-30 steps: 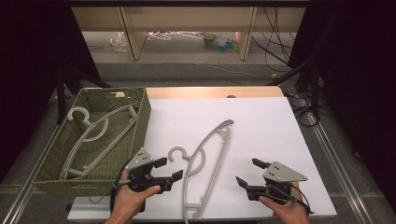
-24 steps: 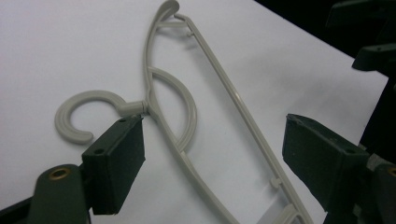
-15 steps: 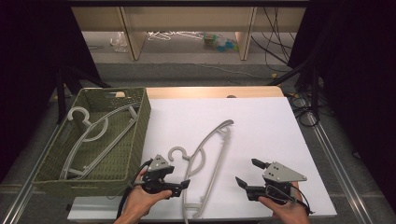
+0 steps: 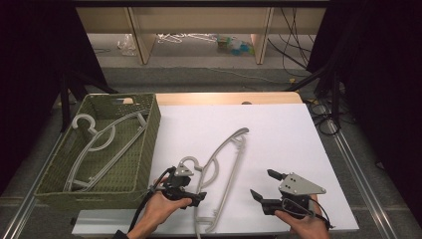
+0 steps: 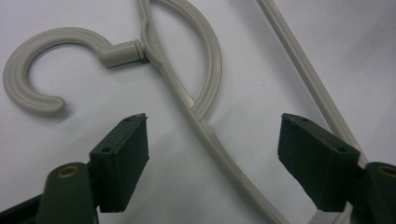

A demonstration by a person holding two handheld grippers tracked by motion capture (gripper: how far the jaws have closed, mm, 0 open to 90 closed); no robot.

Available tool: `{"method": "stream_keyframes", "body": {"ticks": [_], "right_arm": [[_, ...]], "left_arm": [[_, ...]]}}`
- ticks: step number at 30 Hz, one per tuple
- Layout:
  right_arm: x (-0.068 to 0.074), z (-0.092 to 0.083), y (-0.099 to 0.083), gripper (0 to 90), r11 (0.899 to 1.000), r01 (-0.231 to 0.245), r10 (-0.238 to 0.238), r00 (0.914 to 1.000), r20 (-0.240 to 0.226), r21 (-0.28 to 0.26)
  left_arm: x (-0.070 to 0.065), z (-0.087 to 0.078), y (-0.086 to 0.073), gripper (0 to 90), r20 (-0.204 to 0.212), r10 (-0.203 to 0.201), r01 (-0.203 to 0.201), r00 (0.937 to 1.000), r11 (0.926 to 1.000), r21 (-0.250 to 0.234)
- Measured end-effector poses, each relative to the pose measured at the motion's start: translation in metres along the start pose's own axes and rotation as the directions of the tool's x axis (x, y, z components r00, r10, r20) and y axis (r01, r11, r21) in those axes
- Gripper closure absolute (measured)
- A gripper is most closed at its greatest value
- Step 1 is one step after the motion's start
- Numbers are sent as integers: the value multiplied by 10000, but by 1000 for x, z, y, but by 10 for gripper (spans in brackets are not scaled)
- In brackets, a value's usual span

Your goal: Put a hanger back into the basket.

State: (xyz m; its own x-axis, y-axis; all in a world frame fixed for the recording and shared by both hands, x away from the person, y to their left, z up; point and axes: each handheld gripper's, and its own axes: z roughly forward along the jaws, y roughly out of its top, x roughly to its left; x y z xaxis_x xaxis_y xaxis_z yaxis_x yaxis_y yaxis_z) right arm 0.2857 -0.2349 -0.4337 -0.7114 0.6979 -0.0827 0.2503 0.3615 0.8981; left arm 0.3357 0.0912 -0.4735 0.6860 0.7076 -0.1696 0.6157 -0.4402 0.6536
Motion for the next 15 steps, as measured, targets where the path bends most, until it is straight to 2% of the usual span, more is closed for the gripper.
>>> {"method": "stream_keyframes", "body": {"ticks": [1,2,3,5,6,7,8,9,10,11,12,13,15], "right_arm": [[0,0,0,200,10000,73,-73,10000,22,-17],[0,1,1,200,10000,70,-70,10000,11,-5],[0,1,1,199,9999,26,-24,10000,-87,158],[0,1,0,200,9999,44,-43,10000,-70,156],[-1,0,0,200,9999,136,-136,9999,-16,100],[-1,0,0,200,9999,70,-70,10000,-25,121],[-1,0,0,200,9999,92,-92,10000,-13,100],[-1,0,0,200,9999,78,-78,10000,-8,99],[0,1,0,200,9999,119,-119,9999,-18,33],[0,0,0,200,9999,121,-121,9999,-36,87],[1,0,0,200,9998,40,-38,9999,-121,174],[0,1,0,200,9999,145,-144,9999,-42,52],[0,1,0,200,9999,132,-132,9999,-55,49]], "left_arm": [[0,1,1,277,-112,207,-205,9997,9996,190],[0,1,1,281,-112,207,-205,9997,9996,190],[0,4,2,281,-165,393,-385,9991,9982,465],[-1,7,4,287,-84,344,-338,9994,9970,689],[-1,8,6,286,-148,476,-462,9988,9952,861],[-3,10,7,312,-205,431,-412,9989,9955,855],[-4,11,9,330,-282,612,-580,9977,9930,1033],[-4,11,11,331,-247,875,-832,9959,9866,1406],[-6,13,11,334,-313,764,-715,9966,9881,1363],[-6,14,13,350,-176,964,-919,9952,9803,1747],[-7,16,14,376,-251,1138,-1068,9932,9752,1937],[-8,17,15,388,-305,1164,-1083,9927,9749,1945],[-7,16,17,463,-472,1601,-1468,9860,9663,2116]]}}
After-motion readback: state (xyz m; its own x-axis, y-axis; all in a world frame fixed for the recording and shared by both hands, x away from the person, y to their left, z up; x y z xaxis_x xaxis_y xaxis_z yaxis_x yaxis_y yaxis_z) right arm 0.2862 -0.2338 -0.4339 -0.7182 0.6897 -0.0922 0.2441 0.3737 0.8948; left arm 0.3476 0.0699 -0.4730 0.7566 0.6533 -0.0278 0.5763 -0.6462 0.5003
